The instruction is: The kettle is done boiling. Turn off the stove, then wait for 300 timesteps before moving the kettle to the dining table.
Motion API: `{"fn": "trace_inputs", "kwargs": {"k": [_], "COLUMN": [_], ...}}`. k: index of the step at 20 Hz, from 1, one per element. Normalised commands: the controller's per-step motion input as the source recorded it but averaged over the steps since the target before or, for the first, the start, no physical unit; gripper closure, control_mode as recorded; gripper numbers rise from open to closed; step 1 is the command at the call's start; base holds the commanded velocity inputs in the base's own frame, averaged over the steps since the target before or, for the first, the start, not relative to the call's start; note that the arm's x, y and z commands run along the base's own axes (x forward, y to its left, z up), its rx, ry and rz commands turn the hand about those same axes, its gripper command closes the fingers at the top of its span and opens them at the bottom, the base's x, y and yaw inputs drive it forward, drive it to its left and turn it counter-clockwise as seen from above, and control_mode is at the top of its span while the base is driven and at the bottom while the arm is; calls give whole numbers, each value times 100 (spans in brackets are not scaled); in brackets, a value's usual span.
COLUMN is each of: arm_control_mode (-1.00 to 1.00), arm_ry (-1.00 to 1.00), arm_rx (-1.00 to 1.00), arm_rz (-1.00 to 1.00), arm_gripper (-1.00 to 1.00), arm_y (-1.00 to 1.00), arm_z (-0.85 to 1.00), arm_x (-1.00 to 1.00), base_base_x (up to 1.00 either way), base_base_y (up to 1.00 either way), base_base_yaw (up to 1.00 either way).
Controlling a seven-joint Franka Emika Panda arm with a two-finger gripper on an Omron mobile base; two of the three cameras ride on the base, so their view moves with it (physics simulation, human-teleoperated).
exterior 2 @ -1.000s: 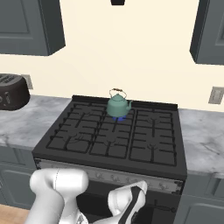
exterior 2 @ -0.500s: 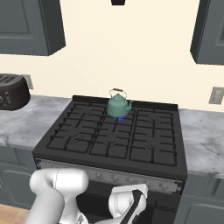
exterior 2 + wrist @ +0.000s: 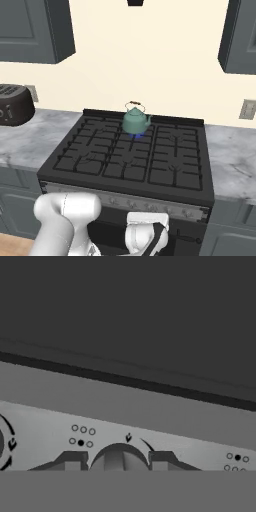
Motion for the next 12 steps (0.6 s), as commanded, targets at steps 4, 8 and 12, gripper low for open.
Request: {"fn": "trace_inputs", "kwargs": {"k": [4, 8, 12], "arm_control_mode": [-100, -100, -100], "arm_ry": [-8, -1, 0], "arm_rx": [18, 20, 15], "arm_rz": [-9, -11, -7], "arm_gripper": [100, 100, 100], "arm_y": [0, 0, 0], "arm_z": [0, 0, -3], "arm_x": [-7, -2, -6], "base_base_x": [0, 0, 0], "base_base_y": [0, 0, 0], "base_base_yaw": [0, 0, 0]}}
